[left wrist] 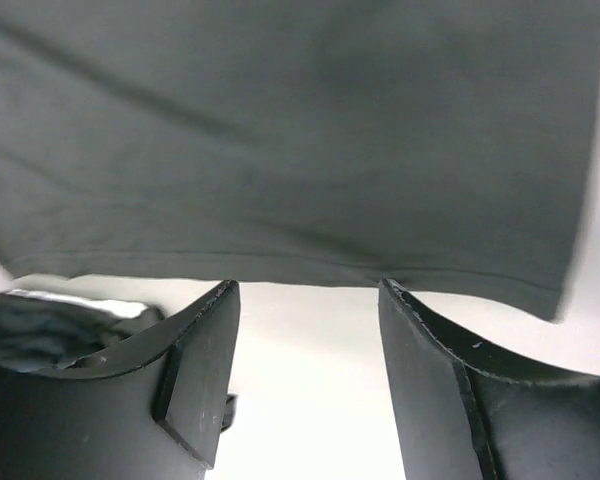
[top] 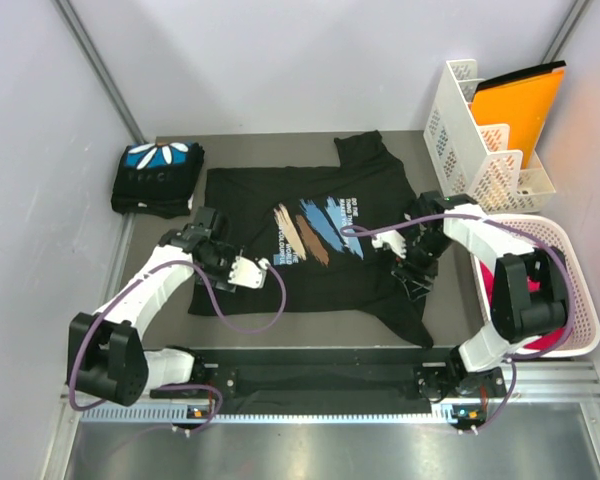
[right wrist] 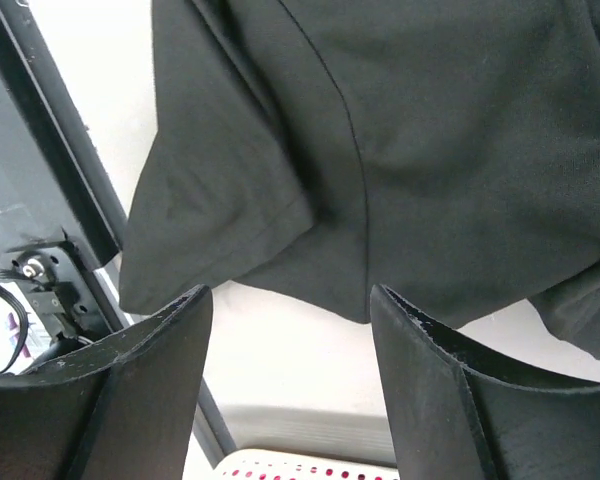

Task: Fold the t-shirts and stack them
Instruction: Flatten the tshirt out

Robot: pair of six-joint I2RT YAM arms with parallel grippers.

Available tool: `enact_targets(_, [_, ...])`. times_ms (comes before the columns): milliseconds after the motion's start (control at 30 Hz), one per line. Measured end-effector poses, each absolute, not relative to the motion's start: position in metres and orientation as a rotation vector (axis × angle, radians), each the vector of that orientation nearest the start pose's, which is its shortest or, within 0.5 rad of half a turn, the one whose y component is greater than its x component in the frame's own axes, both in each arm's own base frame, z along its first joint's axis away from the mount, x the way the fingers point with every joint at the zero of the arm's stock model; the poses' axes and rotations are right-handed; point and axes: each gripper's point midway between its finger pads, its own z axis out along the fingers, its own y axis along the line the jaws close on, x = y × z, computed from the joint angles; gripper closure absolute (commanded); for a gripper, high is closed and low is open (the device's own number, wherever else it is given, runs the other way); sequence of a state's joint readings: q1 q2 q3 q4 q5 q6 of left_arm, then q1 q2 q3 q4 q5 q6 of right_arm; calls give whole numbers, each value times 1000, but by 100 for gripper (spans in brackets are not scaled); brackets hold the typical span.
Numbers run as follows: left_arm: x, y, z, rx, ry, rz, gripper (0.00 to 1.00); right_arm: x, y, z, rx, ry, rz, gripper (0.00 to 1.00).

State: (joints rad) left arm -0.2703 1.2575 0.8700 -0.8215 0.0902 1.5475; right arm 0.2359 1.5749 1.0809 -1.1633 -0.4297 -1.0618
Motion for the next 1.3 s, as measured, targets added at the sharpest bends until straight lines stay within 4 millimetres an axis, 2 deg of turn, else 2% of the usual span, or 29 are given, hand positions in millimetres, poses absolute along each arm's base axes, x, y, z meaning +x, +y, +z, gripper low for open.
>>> enact_targets(100, [259,-49,91,-2738,-2107,-176,39,209,91,67,-1777,2392,644,35])
enact_targets(233, [245,-50,104,-2740,-2156,-147,39,210,92,67,-1766,2397,641,35])
enact_targets(400, [225,-46,126,-2801,-2227,-254,39,208,93,71,-1760,2369,622,35])
enact_targets(500, [205,-39,124,-2831,-2220,-316,39,198,92,71,-1755,2356,621,36])
enact_targets(633, [184,-30,110,-2847,-2175,-344,39,188,92,68,-1747,2367,627,36])
enact_targets(900, [183,-31,108,-2858,-2179,-346,38,202,98,66,-1695,2351,603,39])
enact_targets(1067, [184,-36,107,-2870,-2198,-320,38,209,101,52,-1680,2375,618,41])
enact_targets(1300, [190,-36,107,-2871,-2201,-338,38,209,103,42,-1685,2400,652,52])
